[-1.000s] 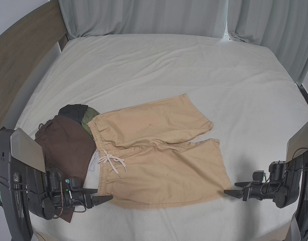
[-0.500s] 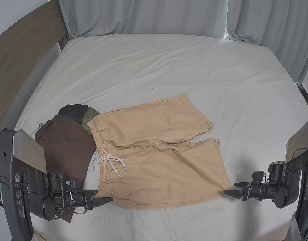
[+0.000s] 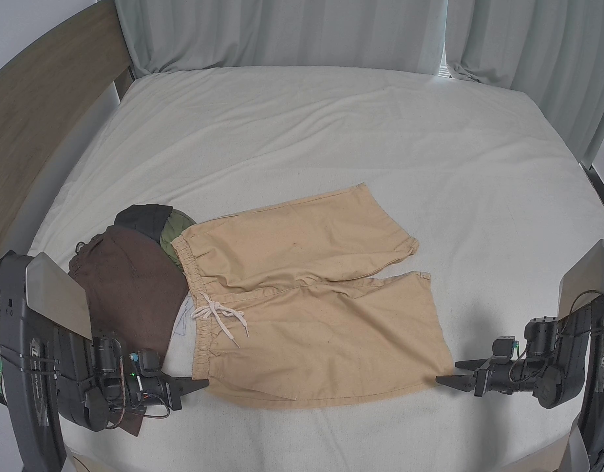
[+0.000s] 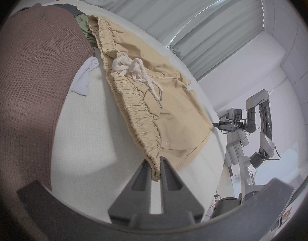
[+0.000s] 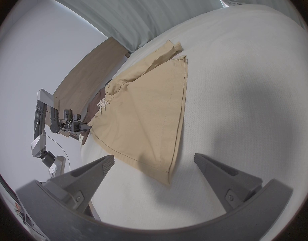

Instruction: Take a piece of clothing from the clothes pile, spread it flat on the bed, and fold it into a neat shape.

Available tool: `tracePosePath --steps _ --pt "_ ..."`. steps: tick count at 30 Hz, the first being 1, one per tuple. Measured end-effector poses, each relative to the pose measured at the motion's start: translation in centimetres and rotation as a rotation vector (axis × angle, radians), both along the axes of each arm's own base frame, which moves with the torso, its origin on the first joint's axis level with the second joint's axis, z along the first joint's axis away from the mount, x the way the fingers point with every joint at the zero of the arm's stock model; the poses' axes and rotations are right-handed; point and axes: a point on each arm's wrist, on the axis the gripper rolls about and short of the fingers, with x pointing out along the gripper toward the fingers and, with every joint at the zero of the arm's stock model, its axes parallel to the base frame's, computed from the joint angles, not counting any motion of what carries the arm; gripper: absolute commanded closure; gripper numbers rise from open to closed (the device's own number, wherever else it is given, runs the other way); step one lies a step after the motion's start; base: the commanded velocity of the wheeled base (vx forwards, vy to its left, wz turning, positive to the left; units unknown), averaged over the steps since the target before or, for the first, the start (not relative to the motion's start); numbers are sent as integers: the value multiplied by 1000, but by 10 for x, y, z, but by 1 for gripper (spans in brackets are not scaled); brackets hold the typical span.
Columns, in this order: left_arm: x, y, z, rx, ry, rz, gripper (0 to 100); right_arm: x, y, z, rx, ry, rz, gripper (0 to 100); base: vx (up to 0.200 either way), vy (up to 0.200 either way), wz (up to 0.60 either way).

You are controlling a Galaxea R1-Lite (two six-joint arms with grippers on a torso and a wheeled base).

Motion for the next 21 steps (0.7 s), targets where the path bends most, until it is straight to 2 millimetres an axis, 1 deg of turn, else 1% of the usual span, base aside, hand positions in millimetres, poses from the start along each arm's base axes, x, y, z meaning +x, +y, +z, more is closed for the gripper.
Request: tracePosePath --steps 11,17,18,21 --pt "0 -1 0 0 1 -3 100 6 1 -3 7 -12 9 0 0 0 0" --pt "0 -1 0 0 1 -3 100 6 3 -5 22 -5 32 0 0 0 0" --pt "0 0 0 0 1 -2 100 5 3 -6 22 -3 32 100 0 0 0" --pt "0 0 0 0 1 -3 100 5 3 -7 22 2 33 100 0 0 0"
